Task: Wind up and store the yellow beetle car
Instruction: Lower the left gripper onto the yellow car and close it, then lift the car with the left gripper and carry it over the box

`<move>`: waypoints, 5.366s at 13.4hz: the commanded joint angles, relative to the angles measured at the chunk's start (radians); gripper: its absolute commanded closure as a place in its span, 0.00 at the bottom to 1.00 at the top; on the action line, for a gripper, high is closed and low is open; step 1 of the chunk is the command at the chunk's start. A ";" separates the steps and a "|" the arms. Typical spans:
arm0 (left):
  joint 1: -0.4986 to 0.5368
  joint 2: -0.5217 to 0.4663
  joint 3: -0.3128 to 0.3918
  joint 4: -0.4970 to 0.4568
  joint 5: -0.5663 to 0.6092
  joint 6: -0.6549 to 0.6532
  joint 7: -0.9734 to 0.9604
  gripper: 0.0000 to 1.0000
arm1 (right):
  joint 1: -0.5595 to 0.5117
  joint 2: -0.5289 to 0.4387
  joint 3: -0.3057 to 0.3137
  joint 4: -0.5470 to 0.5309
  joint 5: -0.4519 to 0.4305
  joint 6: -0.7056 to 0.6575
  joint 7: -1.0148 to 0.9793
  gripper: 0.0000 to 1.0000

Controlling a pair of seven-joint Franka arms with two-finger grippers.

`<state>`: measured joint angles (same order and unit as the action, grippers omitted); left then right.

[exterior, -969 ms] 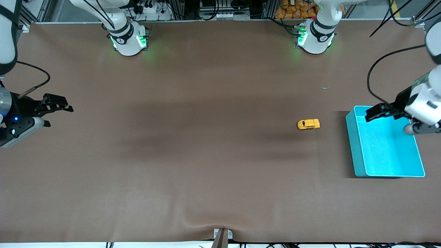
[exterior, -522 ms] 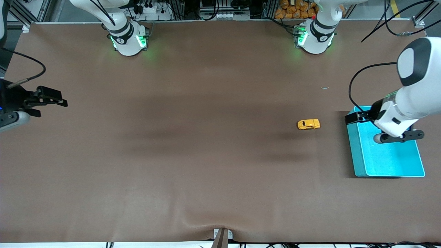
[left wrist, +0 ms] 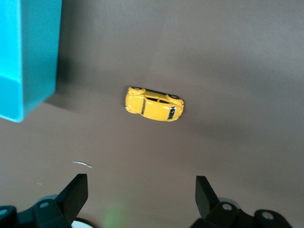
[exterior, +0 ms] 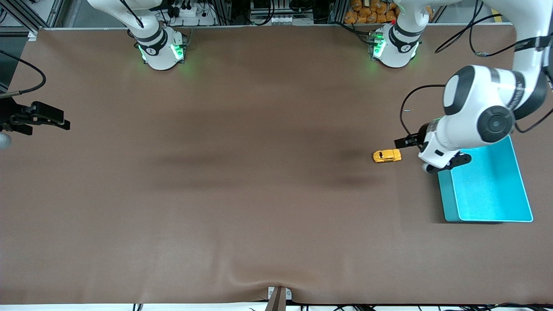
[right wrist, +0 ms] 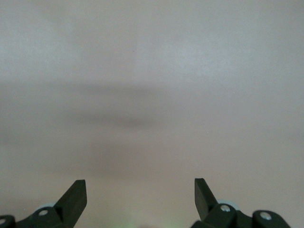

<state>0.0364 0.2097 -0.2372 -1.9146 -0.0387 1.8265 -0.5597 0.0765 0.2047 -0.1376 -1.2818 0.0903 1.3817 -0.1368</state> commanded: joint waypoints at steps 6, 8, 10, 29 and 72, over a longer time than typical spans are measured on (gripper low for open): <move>0.005 -0.085 -0.025 -0.262 -0.078 0.321 -0.385 0.00 | 0.016 -0.172 -0.004 -0.284 -0.018 0.209 0.031 0.00; 0.005 -0.085 -0.028 -0.314 -0.078 0.431 -0.495 0.00 | 0.011 -0.194 -0.004 -0.323 -0.018 0.209 0.031 0.00; 0.010 -0.079 -0.028 -0.351 -0.078 0.506 -0.549 0.00 | 0.006 -0.221 -0.004 -0.355 -0.018 0.212 0.031 0.00; 0.011 0.126 -0.017 -0.408 0.031 0.799 -1.140 0.00 | -0.044 -0.297 0.070 -0.413 -0.069 0.234 0.063 0.00; 0.296 0.048 -0.014 -0.005 0.233 0.356 -0.141 1.00 | -0.020 -0.277 0.070 -0.393 -0.066 0.247 0.063 0.00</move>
<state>0.3111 0.2258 -0.2430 -1.9805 0.1745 2.2223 -0.8081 0.0504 -0.0734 -0.0680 -1.6823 0.0230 1.6286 -0.0891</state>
